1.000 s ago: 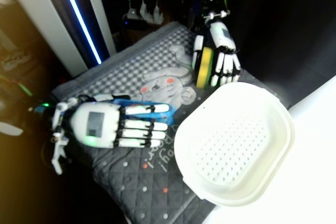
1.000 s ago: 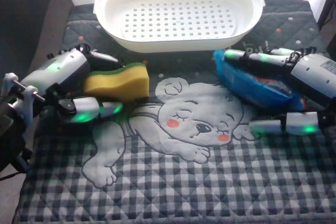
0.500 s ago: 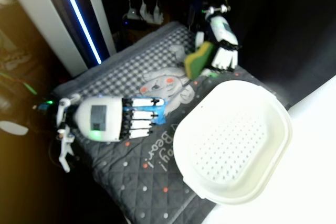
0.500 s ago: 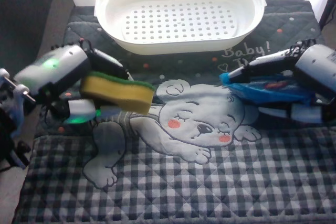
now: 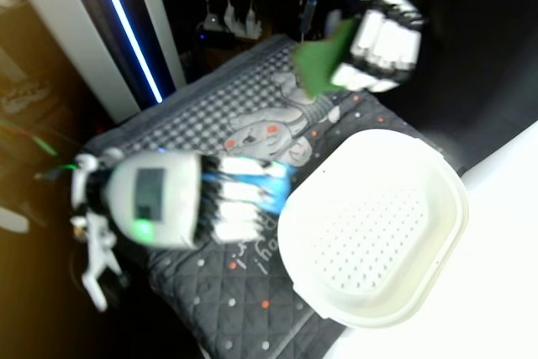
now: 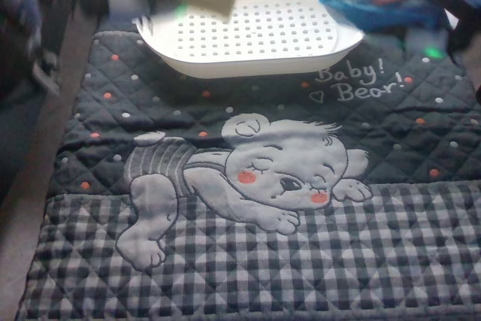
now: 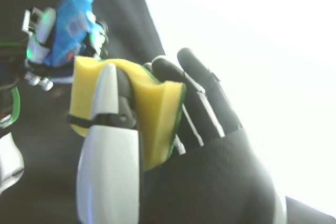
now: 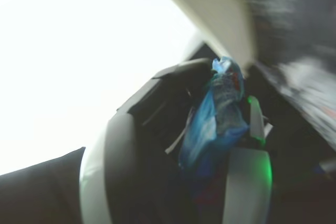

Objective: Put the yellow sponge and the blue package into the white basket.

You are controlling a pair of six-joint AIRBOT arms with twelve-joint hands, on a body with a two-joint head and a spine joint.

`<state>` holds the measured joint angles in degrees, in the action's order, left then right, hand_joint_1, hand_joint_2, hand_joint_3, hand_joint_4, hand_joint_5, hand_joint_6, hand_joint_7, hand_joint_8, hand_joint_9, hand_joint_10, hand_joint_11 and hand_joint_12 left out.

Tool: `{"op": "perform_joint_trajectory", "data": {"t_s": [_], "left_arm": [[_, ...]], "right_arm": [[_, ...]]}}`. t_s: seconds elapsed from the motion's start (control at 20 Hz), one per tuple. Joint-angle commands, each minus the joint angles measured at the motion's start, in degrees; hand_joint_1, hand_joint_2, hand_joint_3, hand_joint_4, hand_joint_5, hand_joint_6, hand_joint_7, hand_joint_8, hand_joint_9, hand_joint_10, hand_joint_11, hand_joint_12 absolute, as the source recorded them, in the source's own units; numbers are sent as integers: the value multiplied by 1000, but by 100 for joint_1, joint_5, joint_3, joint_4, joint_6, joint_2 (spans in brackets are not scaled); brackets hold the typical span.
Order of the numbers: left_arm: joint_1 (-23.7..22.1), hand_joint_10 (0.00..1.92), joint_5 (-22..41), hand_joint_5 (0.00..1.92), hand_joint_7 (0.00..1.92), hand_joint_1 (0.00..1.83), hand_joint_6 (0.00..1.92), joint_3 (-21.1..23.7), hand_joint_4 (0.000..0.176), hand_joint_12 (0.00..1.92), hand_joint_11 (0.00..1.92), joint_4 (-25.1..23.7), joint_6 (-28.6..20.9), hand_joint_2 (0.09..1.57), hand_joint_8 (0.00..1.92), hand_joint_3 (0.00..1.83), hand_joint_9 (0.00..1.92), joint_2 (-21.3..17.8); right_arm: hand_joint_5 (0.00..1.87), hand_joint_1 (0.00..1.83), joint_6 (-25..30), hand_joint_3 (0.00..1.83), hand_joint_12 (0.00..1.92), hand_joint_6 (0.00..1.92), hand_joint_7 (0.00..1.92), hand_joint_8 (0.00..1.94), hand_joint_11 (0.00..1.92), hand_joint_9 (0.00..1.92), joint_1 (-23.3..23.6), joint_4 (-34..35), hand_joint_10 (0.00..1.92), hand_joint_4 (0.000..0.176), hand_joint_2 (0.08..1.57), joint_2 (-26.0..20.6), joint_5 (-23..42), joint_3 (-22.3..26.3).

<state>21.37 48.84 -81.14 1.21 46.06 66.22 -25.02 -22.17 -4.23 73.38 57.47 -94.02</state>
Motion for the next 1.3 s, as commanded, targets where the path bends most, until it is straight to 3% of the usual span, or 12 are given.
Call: {"op": "perform_joint_trajectory", "data": {"t_s": [0.0,0.1,0.2,0.35,0.6,0.7,0.75,0.8,0.85,0.9,0.95,1.25], "left_arm": [[-263,1087,101,1005,1118,1389,848,-217,0,1098,838,1,-27,1067,689,2,1013,152],[-630,1051,-551,1083,1197,1384,709,-792,0,1159,801,-94,-34,1044,561,0,1047,559],[-1020,571,-1324,1093,1127,1251,739,-1385,18,1333,720,-423,-39,1058,791,0,1075,1027],[-1272,1067,-2029,1011,1077,1377,877,-2012,0,864,870,-594,-59,1075,692,0,1026,1626],[-1163,216,-2158,964,1010,1225,948,-2372,6,1163,777,-806,-541,1111,1008,2,1127,1963],[-1118,1218,-2061,917,956,1364,1044,-2300,0,1037,712,-805,-588,1122,937,3,894,1902],[-1080,642,-1993,905,925,1234,1093,-2236,0,1014,668,-805,-590,1143,1060,3,857,1848],[-1027,336,-1871,825,808,1147,1205,-2141,0,981,621,-788,-593,1184,463,7,857,1769],[-973,101,-1739,417,487,1172,436,-2051,0,883,294,-710,-600,1122,127,0,562,1695],[-875,19,-1526,194,231,960,119,-1853,21,912,58,-645,-626,1034,25,0,319,1538],[-776,3,-1324,100,126,844,28,-1645,89,840,11,-609,-627,970,4,0,196,1373],[191,10,312,56,12,852,3,60,176,327,0,-556,-606,944,5,4,85,-113]], "right_arm": [[1029,1375,-36,0,877,904,946,876,922,927,223,127,1204,0,1107,114,191,-245],[980,1395,-36,0,669,940,1172,517,1158,1142,517,20,886,0,1052,536,-152,-769],[958,1496,-36,0,1416,918,1173,468,875,1089,827,-218,872,0,1062,933,-544,-1274],[957,1395,-37,0,1023,901,1160,566,923,1055,1149,-518,1068,0,1070,1466,-1120,-1852],[1079,1482,-37,1,1397,629,1223,400,884,1123,1236,-689,903,0,1041,1707,-1608,-2158],[1078,1500,-37,1,1462,681,1259,333,800,1118,1235,-689,890,0,1045,1705,-1606,-2084],[1041,1415,-37,4,1139,780,1185,463,830,1100,1234,-685,994,0,1050,1702,-1594,-2026],[904,1384,-37,5,933,974,1077,698,834,1114,1234,-685,999,0,1076,1686,-1570,-1890],[482,1127,-37,0,847,319,571,225,506,596,1234,-686,421,77,1049,1603,-1484,-1747],[96,806,-37,0,731,63,116,44,100,161,1234,-687,145,156,993,1430,-1287,-1502],[18,645,-37,0,522,12,22,8,19,31,1233,-686,28,172,953,1242,-1106,-1318],[0,583,-37,7,0,0,0,0,0,0,865,-937,0,176,966,-155,30,157]]}}
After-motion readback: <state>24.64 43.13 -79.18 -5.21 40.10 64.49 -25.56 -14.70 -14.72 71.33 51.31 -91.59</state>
